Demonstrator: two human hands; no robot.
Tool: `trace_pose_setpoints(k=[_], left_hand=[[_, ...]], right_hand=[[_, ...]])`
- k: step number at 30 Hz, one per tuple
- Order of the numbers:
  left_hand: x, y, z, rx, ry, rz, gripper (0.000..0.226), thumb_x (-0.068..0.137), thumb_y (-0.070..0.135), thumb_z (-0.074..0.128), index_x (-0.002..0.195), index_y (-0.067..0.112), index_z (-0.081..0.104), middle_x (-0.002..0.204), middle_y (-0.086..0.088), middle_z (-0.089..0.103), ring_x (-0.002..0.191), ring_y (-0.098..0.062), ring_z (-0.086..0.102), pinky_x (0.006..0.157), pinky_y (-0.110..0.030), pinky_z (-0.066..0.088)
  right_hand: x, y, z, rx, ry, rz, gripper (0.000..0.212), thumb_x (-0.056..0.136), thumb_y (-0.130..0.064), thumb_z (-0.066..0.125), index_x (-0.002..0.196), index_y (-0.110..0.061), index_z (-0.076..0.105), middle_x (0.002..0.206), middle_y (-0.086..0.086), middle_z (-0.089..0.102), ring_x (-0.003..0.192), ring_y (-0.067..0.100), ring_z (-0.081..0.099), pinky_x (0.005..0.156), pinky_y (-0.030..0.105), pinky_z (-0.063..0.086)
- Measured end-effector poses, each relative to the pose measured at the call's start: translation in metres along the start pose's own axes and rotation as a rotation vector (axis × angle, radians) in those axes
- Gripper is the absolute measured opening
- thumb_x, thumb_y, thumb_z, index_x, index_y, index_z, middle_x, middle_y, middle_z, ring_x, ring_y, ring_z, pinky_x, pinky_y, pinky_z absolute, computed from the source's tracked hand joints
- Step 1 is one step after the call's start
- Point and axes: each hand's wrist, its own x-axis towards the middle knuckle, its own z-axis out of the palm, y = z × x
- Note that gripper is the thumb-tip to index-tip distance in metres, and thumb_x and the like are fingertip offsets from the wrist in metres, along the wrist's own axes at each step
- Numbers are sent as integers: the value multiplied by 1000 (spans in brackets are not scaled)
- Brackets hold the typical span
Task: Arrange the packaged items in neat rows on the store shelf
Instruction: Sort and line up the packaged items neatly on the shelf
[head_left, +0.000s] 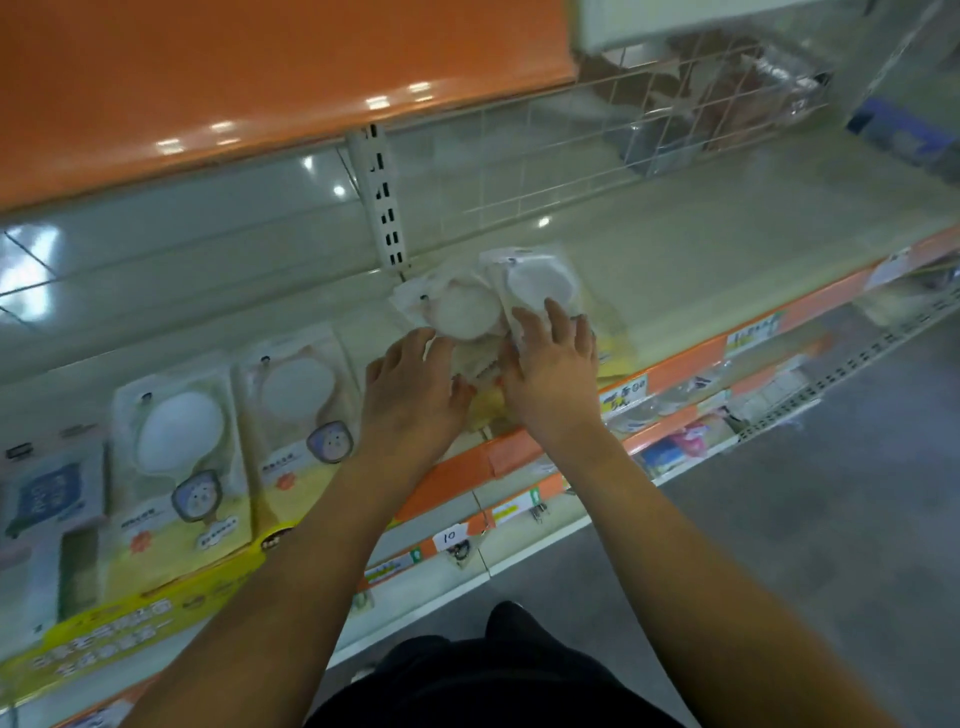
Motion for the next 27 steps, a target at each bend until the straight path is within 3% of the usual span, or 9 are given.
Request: trace_pose_setpoints(k=[6,13,17,27], left_hand=[[24,32,13,5,-18,-43,48,91,35,48,136,21,44,147,-2,35,135,-24,34,106,-39,26],[41,52,20,25,21,-98,45,92,36,48,134,22,45,144,-1,37,133,-24,36,105,-39,29],[46,53,20,46,37,-127,42,93,35,48,132,21,48,143,-3,39,131,-25,38,103,-41,31],[50,49,19,59,75,-154,43,95,40,46,133,20,48,143,-3,40,133,-24,38,105,-41,31]], right_hand=[[30,34,-5,-6,-21,8,45,100,-43,43,142,-26,46,157,13,27,142,50,16,116,59,16],[60,47,-8,-111,-290,61,65,91,-69,36,148,-48,15,163,8,-5,145,49,-2,118,55,8],[69,45,-6,-126,-354,43,68,86,-71,44,144,-50,15,163,7,-1,143,50,6,116,54,13],[73,34,-8,-91,-331,-30,58,86,-63,53,136,-40,33,159,8,11,132,44,25,107,47,29]])
